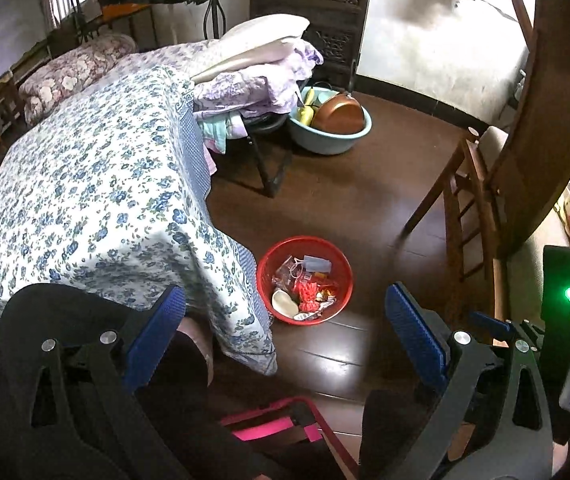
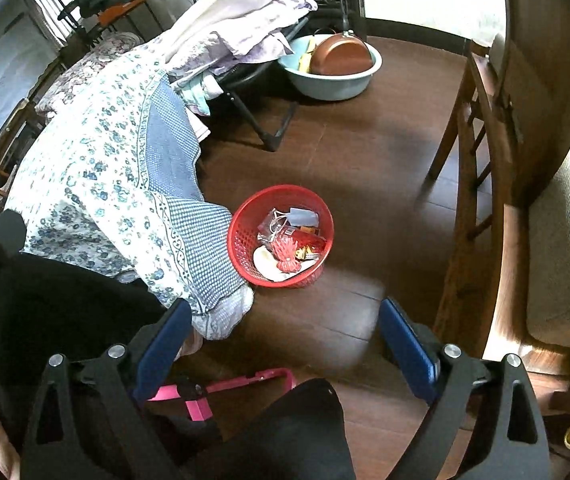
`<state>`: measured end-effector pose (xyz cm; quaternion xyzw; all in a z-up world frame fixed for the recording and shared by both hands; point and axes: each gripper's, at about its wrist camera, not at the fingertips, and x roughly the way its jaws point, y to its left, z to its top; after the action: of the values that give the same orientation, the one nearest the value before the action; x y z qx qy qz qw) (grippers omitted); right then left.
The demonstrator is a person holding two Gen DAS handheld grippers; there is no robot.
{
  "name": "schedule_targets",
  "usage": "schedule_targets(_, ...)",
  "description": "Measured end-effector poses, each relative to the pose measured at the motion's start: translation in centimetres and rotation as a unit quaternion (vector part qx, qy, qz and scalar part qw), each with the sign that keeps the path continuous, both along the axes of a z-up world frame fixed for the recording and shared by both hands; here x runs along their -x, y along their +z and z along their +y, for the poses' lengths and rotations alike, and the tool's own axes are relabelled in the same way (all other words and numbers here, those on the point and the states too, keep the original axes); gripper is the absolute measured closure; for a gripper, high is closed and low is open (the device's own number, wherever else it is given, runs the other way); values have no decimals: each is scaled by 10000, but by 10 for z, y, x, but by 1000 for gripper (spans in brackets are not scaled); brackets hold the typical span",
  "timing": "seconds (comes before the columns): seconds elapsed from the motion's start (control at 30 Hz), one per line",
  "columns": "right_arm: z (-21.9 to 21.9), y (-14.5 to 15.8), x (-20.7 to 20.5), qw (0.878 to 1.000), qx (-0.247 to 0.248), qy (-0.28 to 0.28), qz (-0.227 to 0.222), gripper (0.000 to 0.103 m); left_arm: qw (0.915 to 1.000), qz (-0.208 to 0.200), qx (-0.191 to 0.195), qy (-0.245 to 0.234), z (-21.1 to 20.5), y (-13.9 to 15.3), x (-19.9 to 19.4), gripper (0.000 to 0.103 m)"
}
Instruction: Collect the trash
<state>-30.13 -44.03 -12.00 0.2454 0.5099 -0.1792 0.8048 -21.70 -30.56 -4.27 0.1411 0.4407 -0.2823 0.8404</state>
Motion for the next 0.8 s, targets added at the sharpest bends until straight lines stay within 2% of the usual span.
schedule_targets(0.47,-1,-15,-6,9998,-128,56,173,10,9997,190,-149,-79,-10,-20,-7,7)
schedule_targets(0.8,-5,-19,-5,9997,-186,4,181,10,9996,226,-169,-71,-11,-23,-9,7)
